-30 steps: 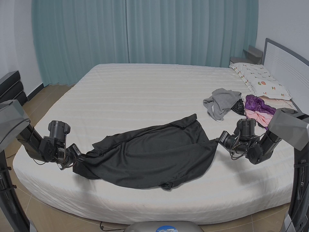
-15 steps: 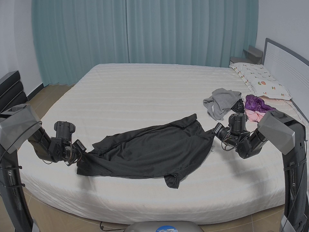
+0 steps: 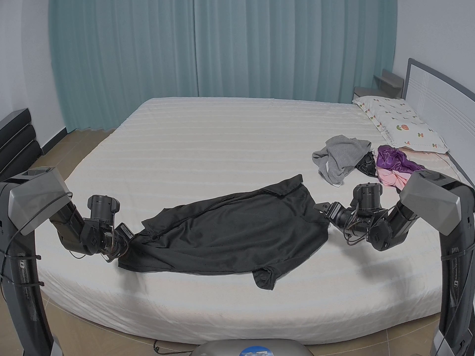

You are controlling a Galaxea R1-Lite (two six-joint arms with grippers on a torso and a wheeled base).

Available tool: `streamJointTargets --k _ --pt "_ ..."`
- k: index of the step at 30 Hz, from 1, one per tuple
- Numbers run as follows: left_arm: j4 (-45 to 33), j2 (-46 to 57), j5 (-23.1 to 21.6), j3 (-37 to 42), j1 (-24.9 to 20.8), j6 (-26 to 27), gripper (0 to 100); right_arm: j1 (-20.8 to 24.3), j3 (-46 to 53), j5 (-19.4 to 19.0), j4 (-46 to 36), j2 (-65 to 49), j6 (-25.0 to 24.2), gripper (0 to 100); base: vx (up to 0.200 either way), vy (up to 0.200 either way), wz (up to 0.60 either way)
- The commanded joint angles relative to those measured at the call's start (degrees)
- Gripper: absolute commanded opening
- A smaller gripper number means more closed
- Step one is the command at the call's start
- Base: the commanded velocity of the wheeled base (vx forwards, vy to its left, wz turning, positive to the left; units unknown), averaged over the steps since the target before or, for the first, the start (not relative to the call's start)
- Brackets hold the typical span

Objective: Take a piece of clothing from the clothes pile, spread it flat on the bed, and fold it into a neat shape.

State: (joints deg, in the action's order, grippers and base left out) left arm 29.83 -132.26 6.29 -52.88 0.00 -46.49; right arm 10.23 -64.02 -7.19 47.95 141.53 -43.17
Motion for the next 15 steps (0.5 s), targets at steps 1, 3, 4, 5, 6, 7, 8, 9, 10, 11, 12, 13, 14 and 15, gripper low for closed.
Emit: streamJointTargets --k 1,3,4,5,6,7,8,9,10,11,12,13,14,15 --pt "0.1 0.1 -0.5 0.2 0.0 -2.5 0 2.3 7.2 -3.1 -0.3 -3.9 2.0 100 0.0 0.0 0.0" --pt "0.1 0.0 -0.8 0.3 0.0 -2.6 0 2.3 7.0 -3.2 -0.8 -2.6 3.6 100 0.0 0.0 0.0" --pt "0.1 0.1 -0.8 0.4 0.0 -2.7 0 2.6 6.3 -3.1 -1.3 -1.8 4.1 100 0.0 0.0 0.0" --pt "0.1 0.0 -0.8 0.5 0.0 -2.7 0 3.0 5.6 -3.1 -1.8 -1.3 4.5 100 0.0 0.0 0.0" --pt "0.1 0.0 -0.8 0.6 0.0 -2.9 0 3.3 4.9 -3.1 -2.3 -0.9 4.6 100 0.0 0.0 0.0" --pt "0.1 0.0 -0.8 0.6 0.0 -2.9 0 3.3 4.9 -3.1 -2.3 -0.9 4.6 100 0.0 0.0 0.0" --pt "0.1 0.1 -0.8 0.7 0.0 -3.9 0 3.7 3.3 -3.0 -4.5 0.1 4.8 100 0.0 0.0 0.0" --pt "0.2 0.1 -0.8 0.7 0.0 -4.4 0 4.1 2.4 -3.0 -6.0 0.5 5.3 100 0.0 0.0 0.0" --pt "0.2 0.1 -0.9 0.8 0.0 -4.7 0 4.3 1.4 -2.9 -7.4 1.1 5.8 100 0.0 0.0 0.0" --pt "0.2 0.1 -1.0 0.8 0.0 -5.0 0 4.4 0.8 -2.8 -8.3 1.6 6.3 100 0.0 0.0 0.0" --pt "0.2 0.1 -1.5 0.9 0.0 -5.2 0 4.4 0.3 -2.9 -9.2 1.7 6.8 100 0.0 0.0 0.0" --pt "0.2 0.1 -2.2 0.9 0.0 -5.2 0 4.4 0.0 -3.0 -9.4 1.8 7.0 100 0.0 0.0 0.0" --pt "0.2 0.0 -2.6 0.9 0.0 -5.3 0 4.4 -0.2 -3.1 -9.5 1.9 7.0 100 0.0 0.0 0.0" --pt "0.1 0.0 -3.1 1.1 0.1 -5.3 0 4.4 -0.8 -3.2 -10.0 2.0 7.0 0 0.0 0.0 0.0"
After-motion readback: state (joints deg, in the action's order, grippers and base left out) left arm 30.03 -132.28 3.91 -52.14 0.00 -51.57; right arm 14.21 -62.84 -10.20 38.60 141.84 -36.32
